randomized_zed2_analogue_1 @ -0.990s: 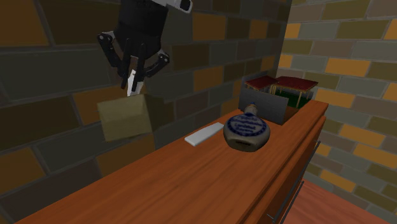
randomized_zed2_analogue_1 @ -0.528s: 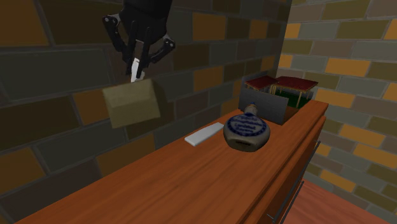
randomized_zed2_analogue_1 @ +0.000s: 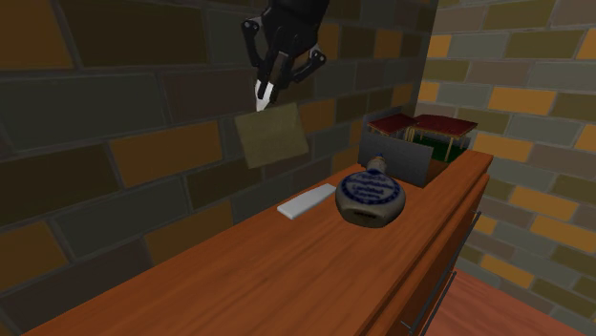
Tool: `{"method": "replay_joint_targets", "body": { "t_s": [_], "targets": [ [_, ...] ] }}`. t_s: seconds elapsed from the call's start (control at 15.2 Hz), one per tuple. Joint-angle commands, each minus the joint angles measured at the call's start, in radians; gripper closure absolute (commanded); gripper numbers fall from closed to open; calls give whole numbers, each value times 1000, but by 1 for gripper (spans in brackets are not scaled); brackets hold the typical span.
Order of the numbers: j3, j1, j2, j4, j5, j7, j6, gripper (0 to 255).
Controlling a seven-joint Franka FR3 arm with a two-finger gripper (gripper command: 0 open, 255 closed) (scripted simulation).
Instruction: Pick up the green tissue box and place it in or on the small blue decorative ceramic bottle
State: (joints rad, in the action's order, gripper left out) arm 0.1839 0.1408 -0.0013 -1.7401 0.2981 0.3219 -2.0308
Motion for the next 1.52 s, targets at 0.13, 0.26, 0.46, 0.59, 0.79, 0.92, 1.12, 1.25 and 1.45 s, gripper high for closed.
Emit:
{"method": "replay_joint_targets", "body": {
  "t_s": [0.13, 0.26, 0.46, 0.59, 0.79, 0.92, 1.12, 1.25, 1.45],
  "targets": [
    [46, 45, -9, 18, 20, -86, 54, 255],
    [70, 69, -5, 34, 31, -131, 80, 255],
    [107, 106, 9, 67, 50, -199, 122, 255],
    [132, 131, 24, 95, 64, -243, 153, 255],
    [169, 172, 56, 149, 88, -310, 203, 255],
    [192, 202, 84, 193, 106, -354, 239, 255],
    [226, 252, 136, 271, 139, -419, 299, 255],
    [246, 290, 177, 333, 164, -460, 342, 255],
    [260, 323, 210, 356, 185, -504, 354, 255]
  ]
}}
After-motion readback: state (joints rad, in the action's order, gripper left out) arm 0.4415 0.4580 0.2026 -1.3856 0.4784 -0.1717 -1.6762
